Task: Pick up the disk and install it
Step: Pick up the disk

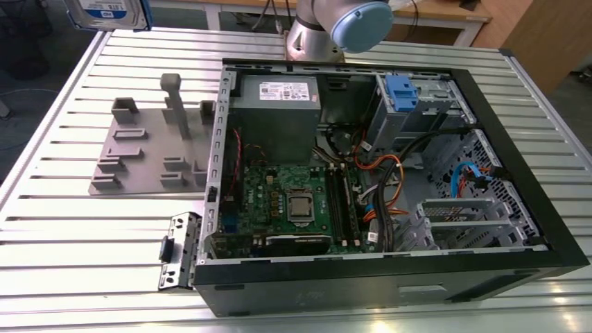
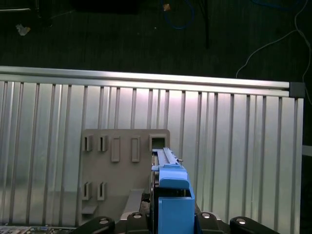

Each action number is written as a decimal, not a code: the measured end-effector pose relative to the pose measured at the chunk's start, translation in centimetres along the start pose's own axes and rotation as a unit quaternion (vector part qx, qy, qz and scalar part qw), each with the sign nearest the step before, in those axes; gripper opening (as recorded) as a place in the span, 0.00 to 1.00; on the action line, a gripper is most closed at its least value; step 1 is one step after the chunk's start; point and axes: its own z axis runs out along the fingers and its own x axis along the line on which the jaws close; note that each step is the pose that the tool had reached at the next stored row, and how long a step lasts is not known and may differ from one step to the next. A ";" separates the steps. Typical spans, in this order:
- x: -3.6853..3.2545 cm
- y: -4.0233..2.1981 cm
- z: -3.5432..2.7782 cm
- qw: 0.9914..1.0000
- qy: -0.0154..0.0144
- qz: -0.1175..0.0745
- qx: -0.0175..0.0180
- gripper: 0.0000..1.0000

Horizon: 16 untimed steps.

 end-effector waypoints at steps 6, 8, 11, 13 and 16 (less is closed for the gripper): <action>0.11 -0.40 -0.01 1.000 0.000 0.000 0.000 0.36; 0.15 -0.78 -0.02 1.000 0.000 0.000 0.000 0.36; 0.21 -1.37 -0.03 1.000 0.000 0.000 0.000 0.36; 0.24 -1.81 -0.04 1.000 0.000 0.000 0.000 0.36; 0.30 -2.46 -0.06 1.000 0.000 0.000 0.000 0.36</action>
